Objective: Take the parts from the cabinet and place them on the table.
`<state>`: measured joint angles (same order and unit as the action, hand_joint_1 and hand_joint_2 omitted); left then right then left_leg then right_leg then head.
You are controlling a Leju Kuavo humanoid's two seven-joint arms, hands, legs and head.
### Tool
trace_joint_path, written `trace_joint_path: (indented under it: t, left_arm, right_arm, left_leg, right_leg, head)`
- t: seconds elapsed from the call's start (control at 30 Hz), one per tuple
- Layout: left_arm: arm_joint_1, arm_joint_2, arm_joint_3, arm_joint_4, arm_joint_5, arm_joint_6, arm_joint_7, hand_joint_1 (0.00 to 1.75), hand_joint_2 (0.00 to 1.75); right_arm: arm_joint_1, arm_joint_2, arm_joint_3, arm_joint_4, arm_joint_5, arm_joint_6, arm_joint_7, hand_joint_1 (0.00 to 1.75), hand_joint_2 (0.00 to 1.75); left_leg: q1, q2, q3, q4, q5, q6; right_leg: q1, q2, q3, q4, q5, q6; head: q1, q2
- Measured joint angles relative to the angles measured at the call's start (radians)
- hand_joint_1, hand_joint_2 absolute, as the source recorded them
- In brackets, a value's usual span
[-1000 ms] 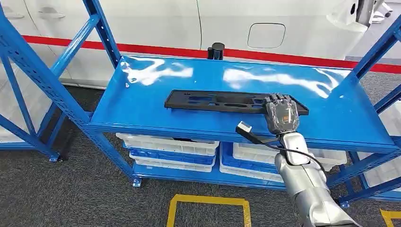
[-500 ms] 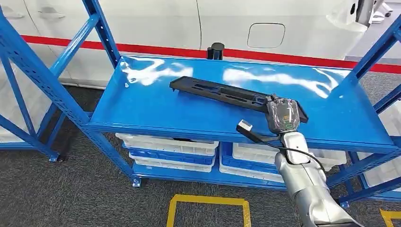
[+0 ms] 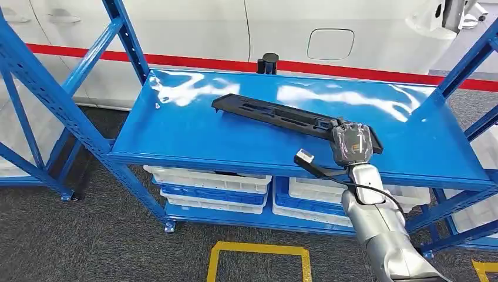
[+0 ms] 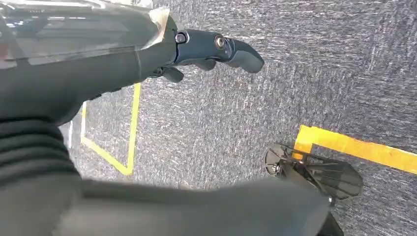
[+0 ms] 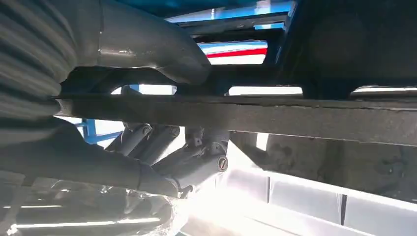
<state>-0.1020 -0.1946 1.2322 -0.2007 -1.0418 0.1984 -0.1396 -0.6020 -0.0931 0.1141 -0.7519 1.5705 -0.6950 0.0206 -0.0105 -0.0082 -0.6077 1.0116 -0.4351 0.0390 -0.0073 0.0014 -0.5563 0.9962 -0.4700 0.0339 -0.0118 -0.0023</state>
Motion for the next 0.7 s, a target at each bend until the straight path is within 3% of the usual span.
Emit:
trace_joint_path:
  t: [0.13, 0.2, 0.3, 0.37, 0.47, 0.5, 0.6, 0.7]
  left_arm:
    - [0.000, 0.000, -0.001, 0.000, -0.015, 0.010, 0.011, 0.00, 1.75]
    - [0.000, 0.000, -0.002, 0.000, -0.016, 0.027, 0.016, 0.00, 1.75]
    - [0.000, 0.000, -0.002, 0.000, -0.012, 0.044, 0.034, 0.00, 1.75]
    - [0.000, 0.000, -0.001, 0.000, -0.005, 0.045, 0.047, 0.00, 1.75]
    - [0.000, 0.000, 0.000, 0.000, 0.006, 0.051, 0.056, 0.00, 1.75]
    - [0.000, -0.001, 0.001, 0.000, 0.009, 0.052, 0.057, 0.00, 1.75]
    - [0.000, -0.002, 0.003, 0.000, 0.021, 0.053, 0.054, 0.00, 1.75]
    - [0.000, -0.003, 0.007, 0.000, 0.027, 0.055, 0.046, 0.00, 1.75]
  right_arm:
    - [0.008, 0.000, -0.002, -0.021, -0.003, 0.000, -0.009, 1.75, 1.75]
    - [0.021, 0.003, -0.013, -0.047, -0.042, 0.000, -0.051, 1.75, 1.75]
    - [0.058, 0.025, -0.052, -0.115, -0.200, 0.000, -0.186, 1.75, 1.75]
    - [0.090, 0.051, -0.088, -0.187, -0.457, 0.019, -0.350, 1.75, 1.75]
    - [0.141, 0.084, -0.101, -0.308, -0.827, 0.143, -0.502, 1.75, 1.75]
    - [0.173, 0.097, -0.101, -0.377, -0.966, 0.235, -0.540, 1.75, 1.75]
    - [0.251, 0.122, -0.097, -0.542, -1.158, 0.372, -0.592, 1.75, 1.75]
    - [0.330, 0.138, -0.084, -0.693, -1.249, 0.431, -0.617, 1.75, 1.75]
  left_leg:
    - [0.000, 0.000, 0.000, 0.000, 0.000, 0.000]
    - [0.000, 0.000, 0.000, 0.000, 0.000, 0.000]
    - [0.000, 0.000, 0.000, 0.000, 0.000, 0.000]
    - [0.000, 0.000, -0.001, 0.000, 0.000, 0.000]
    - [0.001, 0.000, 0.000, 0.000, 0.000, 0.000]
    - [0.001, -0.001, -0.001, 0.000, 0.000, 0.000]
    - [0.001, -0.001, -0.001, 0.000, -0.001, -0.001]
    - [0.001, -0.001, -0.001, 0.000, -0.001, -0.001]
  right_leg:
    - [0.000, 0.000, 0.000, 0.000, 0.000, 0.000]
    - [0.000, 0.000, 0.000, 0.000, 0.000, 0.000]
    - [0.000, 0.000, 0.000, 0.000, 0.000, 0.000]
    - [0.000, 0.000, 0.000, 0.000, 0.000, 0.000]
    - [0.001, 0.000, -0.001, 0.000, 0.000, 0.000]
    - [0.001, -0.001, -0.001, 0.000, -0.001, 0.000]
    - [0.001, -0.001, 0.000, 0.000, -0.002, 0.003]
    - [0.001, -0.001, 0.000, 0.000, -0.003, 0.002]
  head:
    - [0.000, 0.000]
    - [0.000, 0.000]
    - [0.000, 0.000]
    - [0.000, 0.000]
    - [0.000, 0.000]
    - [0.000, 0.000]
    - [0.000, 0.000]
    - [0.000, 0.000]
